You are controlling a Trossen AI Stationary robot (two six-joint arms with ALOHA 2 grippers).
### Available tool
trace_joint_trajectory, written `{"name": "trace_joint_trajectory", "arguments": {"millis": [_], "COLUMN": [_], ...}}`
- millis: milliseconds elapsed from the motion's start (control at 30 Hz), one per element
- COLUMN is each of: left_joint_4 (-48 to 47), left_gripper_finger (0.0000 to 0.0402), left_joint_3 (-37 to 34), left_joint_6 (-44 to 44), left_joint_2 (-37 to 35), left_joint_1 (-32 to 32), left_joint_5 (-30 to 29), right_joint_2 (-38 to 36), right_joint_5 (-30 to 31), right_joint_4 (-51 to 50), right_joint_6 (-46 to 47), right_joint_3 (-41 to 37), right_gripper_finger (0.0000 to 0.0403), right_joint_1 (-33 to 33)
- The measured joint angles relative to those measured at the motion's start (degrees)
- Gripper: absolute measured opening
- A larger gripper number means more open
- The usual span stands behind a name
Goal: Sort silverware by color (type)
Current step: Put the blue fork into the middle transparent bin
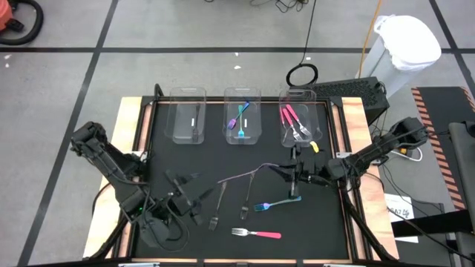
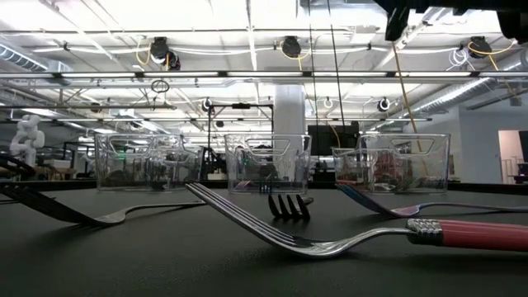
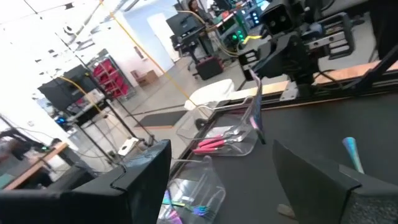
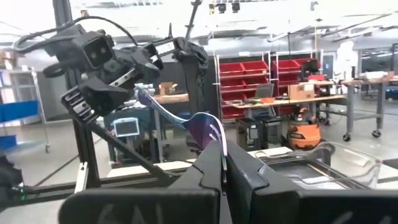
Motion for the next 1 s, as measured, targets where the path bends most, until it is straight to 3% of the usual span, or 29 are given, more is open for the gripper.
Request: {"name": "trace_joint_trajectory", "arguments": {"millis": [400, 767, 1000], "left_joint_4": [5.07, 33.81, 44.03], "left_gripper_finger": [0.0280, 0.0280, 0.0280], "left_joint_3": [0.01, 0.01, 0.01], "left_joint_6": [-0.96, 20.27, 22.65], "left_joint_2": [0.02, 3.55, 5.56], "left_joint_1": [0.72, 10.39, 16.46], "left_joint_5": [2.81, 29.10, 44.28], "right_joint_2": [0.00, 2.66, 4.92], "right_joint_5": [-11.83, -15.55, -16.87], "right_joint_4": [9.26, 16.33, 22.27], "right_joint_6": [-5.15, -8.36, -11.20], "right_joint_3": [0.02, 0.04, 0.04], "right_gripper_finger": [0.0003, 0.0003, 0.0003], "right_joint_1": [0.04, 0.18, 1.75]}}
